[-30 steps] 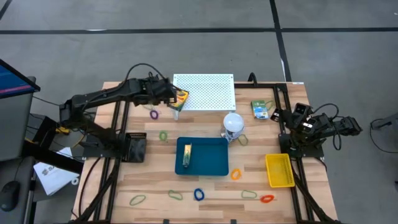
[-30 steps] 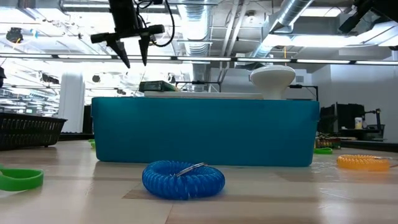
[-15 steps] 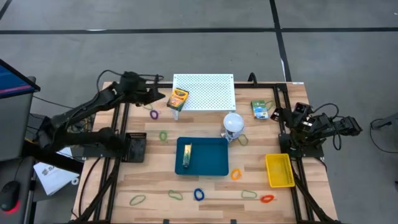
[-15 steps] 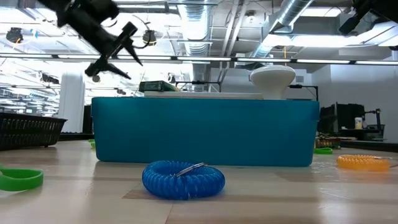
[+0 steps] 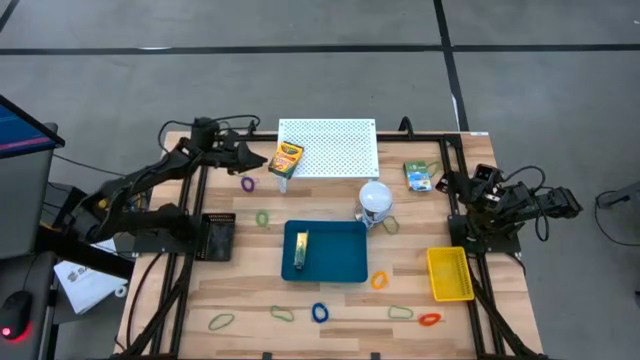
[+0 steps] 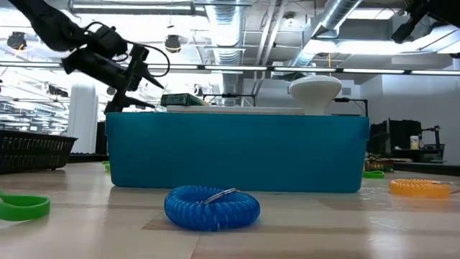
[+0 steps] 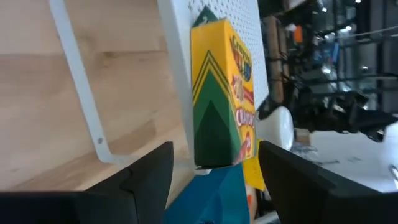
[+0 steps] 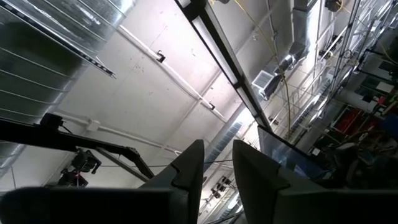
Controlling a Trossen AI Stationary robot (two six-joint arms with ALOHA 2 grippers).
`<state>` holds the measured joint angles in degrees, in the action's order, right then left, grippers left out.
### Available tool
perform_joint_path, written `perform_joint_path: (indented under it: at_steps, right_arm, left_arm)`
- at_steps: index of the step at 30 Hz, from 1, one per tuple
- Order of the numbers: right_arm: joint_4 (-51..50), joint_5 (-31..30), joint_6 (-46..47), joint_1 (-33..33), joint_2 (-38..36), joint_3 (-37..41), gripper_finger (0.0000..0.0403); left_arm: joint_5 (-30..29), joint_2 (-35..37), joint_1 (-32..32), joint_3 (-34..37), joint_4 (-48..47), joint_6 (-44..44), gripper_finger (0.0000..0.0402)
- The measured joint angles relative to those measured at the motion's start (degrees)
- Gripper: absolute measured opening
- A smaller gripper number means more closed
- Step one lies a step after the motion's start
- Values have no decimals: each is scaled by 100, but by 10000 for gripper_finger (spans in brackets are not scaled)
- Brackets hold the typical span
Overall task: Pick & Place Office Desk Supplies
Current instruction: Put the left crayon box into the blue bin
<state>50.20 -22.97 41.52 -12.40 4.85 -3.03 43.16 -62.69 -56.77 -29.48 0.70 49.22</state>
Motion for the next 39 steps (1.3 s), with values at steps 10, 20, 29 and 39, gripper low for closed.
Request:
perform_joint_path:
  at_steps: [10,20,29,39]
  right_arm:
    - [-55,-75,-5,0,2,0,83]
    - [-217,-134,45,1,2,0,83]
    - [-217,-134,47,2,2,0,83]
    - [-222,-132,50,2,2,0,83]
  left_arm:
    - [658,-770,11,312,1468,122,231]
    - [923,-1478,108,307,2427,443,231]
    - [924,-1736,260,305,3024,629,230]
    - [1042,-1734,225,305,3026,634,210]
